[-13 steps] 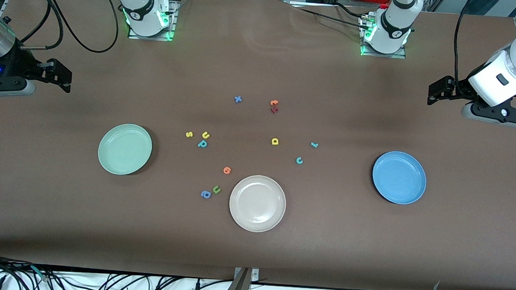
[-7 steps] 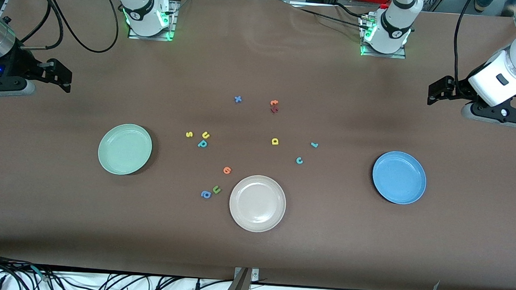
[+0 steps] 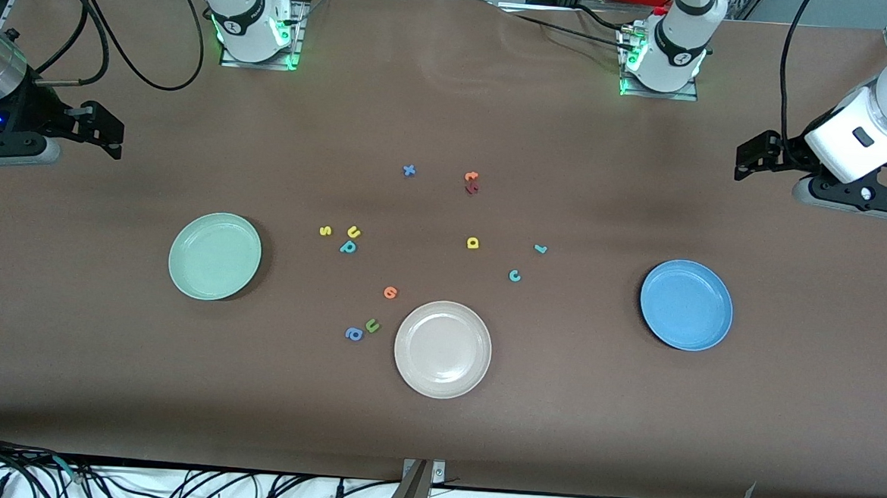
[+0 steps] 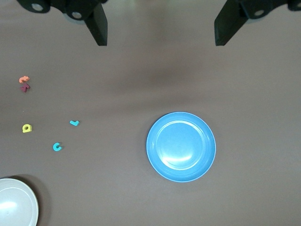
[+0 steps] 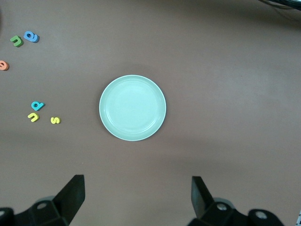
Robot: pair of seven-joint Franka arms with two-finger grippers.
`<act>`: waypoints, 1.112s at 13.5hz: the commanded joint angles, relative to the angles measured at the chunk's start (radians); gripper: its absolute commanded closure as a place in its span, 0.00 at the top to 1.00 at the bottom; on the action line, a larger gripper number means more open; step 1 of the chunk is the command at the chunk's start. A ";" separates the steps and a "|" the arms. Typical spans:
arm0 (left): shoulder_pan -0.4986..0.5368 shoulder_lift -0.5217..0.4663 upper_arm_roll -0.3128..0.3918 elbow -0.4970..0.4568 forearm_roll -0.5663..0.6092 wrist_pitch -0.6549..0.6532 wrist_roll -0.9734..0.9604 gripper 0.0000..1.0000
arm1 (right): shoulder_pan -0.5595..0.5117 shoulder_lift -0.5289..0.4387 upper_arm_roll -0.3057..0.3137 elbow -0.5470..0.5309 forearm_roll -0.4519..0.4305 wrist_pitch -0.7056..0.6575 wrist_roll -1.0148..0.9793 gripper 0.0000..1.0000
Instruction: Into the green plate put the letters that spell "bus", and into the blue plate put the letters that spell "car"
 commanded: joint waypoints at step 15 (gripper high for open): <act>0.008 0.012 -0.003 0.027 -0.026 -0.034 0.007 1.00 | 0.000 -0.007 0.005 -0.003 -0.012 -0.007 0.017 1.00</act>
